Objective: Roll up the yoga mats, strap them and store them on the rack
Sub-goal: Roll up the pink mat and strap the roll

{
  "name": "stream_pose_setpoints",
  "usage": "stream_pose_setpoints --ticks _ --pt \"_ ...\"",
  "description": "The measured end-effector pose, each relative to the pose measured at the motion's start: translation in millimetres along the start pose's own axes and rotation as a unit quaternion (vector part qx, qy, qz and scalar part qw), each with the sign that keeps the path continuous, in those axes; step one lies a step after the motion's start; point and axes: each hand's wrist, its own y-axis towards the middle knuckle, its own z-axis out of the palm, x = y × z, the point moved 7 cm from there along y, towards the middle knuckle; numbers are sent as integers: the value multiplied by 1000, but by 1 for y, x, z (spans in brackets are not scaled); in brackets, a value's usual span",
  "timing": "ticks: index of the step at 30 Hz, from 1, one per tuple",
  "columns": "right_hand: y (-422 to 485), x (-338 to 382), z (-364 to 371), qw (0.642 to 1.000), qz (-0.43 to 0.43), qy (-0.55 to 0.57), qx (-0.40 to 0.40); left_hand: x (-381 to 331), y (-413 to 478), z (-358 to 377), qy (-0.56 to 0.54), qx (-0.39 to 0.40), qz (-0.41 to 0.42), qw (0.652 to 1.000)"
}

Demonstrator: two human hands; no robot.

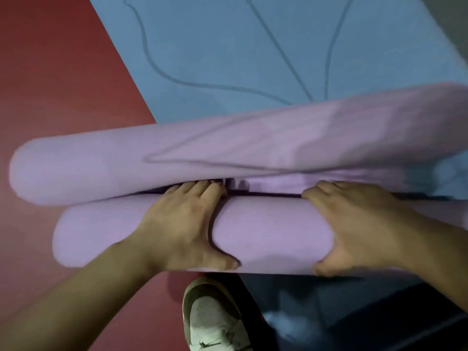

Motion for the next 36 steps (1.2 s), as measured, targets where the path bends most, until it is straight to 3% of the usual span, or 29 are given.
stream_pose_setpoints --ticks 3,5,8,11,17,20,28,33,36 --pt "8 -16 1 992 41 115 15 8 10 -3 1 -30 -26 999" --pt "11 -21 0 991 30 128 0 12 16 -8 0 -46 -14 999" --pt "9 -28 -12 992 -3 103 -71 18 21 -19 -41 -95 2 995" --pt "3 -45 -34 964 24 182 -192 22 19 -34 -94 -217 -28 971" --pt "0 -46 -48 944 45 174 -275 12 19 -41 -15 -341 -82 936" --pt "-9 -42 -41 932 86 169 -310 4 15 -43 37 -337 -101 935" --pt "-26 -23 -32 914 124 65 -381 -19 -9 -1 115 -216 -85 966" --pt "-14 -17 -2 952 74 -5 -298 -14 -7 6 125 -210 -76 967" --pt "-1 -20 5 957 76 -15 -279 -12 4 -1 151 -219 -60 962"
